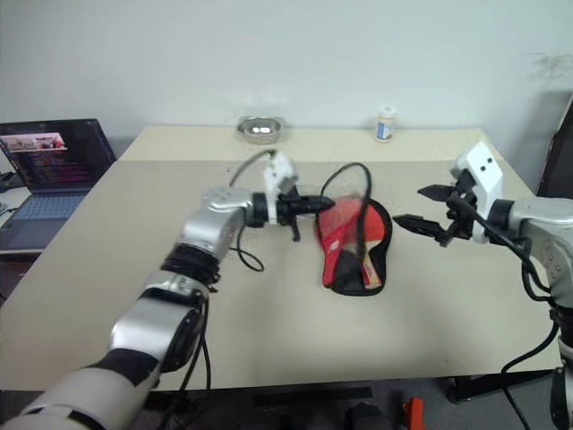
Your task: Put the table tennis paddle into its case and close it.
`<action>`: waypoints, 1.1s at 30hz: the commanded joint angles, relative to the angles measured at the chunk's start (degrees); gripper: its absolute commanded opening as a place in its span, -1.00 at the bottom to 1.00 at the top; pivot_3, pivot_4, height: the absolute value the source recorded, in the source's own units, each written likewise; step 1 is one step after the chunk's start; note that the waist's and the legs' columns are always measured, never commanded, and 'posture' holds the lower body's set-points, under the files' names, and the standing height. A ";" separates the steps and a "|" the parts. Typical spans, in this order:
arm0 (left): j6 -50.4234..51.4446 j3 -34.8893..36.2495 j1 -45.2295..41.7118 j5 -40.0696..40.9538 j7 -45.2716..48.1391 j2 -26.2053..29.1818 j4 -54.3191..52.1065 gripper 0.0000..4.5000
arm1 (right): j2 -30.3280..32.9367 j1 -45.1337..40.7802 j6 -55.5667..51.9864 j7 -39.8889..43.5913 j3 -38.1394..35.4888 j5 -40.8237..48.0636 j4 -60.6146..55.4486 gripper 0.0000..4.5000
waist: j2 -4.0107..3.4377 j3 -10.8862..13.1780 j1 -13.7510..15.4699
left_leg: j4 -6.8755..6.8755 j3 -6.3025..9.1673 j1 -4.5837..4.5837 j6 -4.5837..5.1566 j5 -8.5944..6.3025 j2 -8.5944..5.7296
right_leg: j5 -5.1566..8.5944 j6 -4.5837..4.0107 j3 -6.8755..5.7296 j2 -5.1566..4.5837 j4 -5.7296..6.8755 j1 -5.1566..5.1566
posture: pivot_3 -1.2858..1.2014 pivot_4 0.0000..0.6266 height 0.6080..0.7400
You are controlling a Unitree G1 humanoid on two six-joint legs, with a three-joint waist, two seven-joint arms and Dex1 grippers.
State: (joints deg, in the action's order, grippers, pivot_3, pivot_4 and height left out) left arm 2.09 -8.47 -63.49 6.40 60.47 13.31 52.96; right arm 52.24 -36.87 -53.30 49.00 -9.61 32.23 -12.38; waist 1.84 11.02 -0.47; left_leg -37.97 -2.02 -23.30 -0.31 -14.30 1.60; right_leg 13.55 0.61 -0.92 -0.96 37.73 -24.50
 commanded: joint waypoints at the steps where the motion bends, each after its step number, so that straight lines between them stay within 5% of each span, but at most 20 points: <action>1: -6.68 -0.02 -3.33 -3.64 -5.59 -1.94 7.36 -0.98 | 0.18 0.82 0.21 -0.90 -1.63 0.80 -2.35 1.00 | 0.00 0.00 0.01 | 0.00 0.00 -0.01 0.00 0.00 0.00 | 0.00 0.00 0.00 0.00 -0.01 0.00 | 0.03 -0.52 1.00; 9: -10.54 2.03 -0.50 -1.33 3.93 -0.06 2.56 -0.98 | -8.16 2.10 0.65 -6.98 4.35 -2.25 3.82 1.00 | 0.02 0.01 0.00 | -0.02 -0.01 -0.04 0.00 0.00 0.02 | -0.01 -0.01 0.01 -0.02 0.00 -0.02 | 0.03 -0.52 1.00; 16: 3.01 5.17 12.21 7.79 15.10 11.32 -25.05 -0.98 | -16.38 -2.23 5.26 -13.68 5.83 -8.78 22.58 1.00 | -0.01 0.01 -1.05 | 0.00 -0.06 0.03 -0.02 0.01 0.08 | -0.17 -0.29 0.10 -0.02 0.19 -0.08 | 0.03 -0.52 1.00; 23: 17.56 11.00 22.94 15.75 13.51 22.72 -46.67 -0.98 | -21.64 -7.30 7.79 -12.91 6.60 -10.46 35.73 1.00 | -0.01 0.01 -1.31 | -0.05 -0.05 0.02 -0.02 0.02 0.07 | -0.17 -0.29 0.10 -0.04 0.28 -0.12 | 0.03 -0.52 1.00; 33: 21.48 12.91 26.42 17.59 9.46 26.92 -51.98 -0.98 | -23.60 -9.12 10.30 -9.15 9.99 -14.54 43.13 1.00 | -0.01 0.01 -1.08 | -0.07 -0.08 0.02 -0.02 0.01 0.04 | -0.18 -0.28 0.10 -0.08 0.27 -0.11 | 0.03 -0.52 1.00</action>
State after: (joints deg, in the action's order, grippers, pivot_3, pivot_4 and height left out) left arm 23.57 2.72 -36.70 22.67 70.47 39.16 3.49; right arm 28.76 -44.78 -43.82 38.92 -0.08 18.74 29.96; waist 1.83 11.04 -1.55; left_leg -38.04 -2.08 -23.28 -0.33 -14.29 1.66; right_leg 13.37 0.33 -0.82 -1.03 38.01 -24.61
